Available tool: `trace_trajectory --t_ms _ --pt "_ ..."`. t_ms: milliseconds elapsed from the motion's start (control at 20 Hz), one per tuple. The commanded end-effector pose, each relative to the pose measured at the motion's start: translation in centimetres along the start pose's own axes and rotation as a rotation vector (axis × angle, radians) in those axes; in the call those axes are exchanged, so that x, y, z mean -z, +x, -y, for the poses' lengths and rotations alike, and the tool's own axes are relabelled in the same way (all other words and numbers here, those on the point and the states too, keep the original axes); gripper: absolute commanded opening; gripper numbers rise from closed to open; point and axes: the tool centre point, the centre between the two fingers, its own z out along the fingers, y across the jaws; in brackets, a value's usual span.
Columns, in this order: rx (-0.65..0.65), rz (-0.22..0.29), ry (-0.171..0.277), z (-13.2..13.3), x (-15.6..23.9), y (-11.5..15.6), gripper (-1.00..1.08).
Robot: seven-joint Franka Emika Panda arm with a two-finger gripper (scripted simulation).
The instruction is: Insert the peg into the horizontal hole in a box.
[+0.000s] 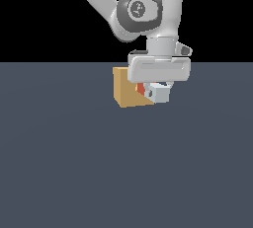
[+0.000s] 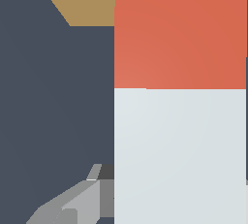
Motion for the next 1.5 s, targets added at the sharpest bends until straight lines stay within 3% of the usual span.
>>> trace_trajectory --t_ms 0,900,1450 --pt "0.01 0.001 -0.004 -0.4 0.3 0.2 -1.0" --pt "0.014 0.001 -0.003 -0.4 0.3 0.7 -1.0" --pt "0.014 0.001 -0.007 -0.2 0.6 8.1 -1.0"
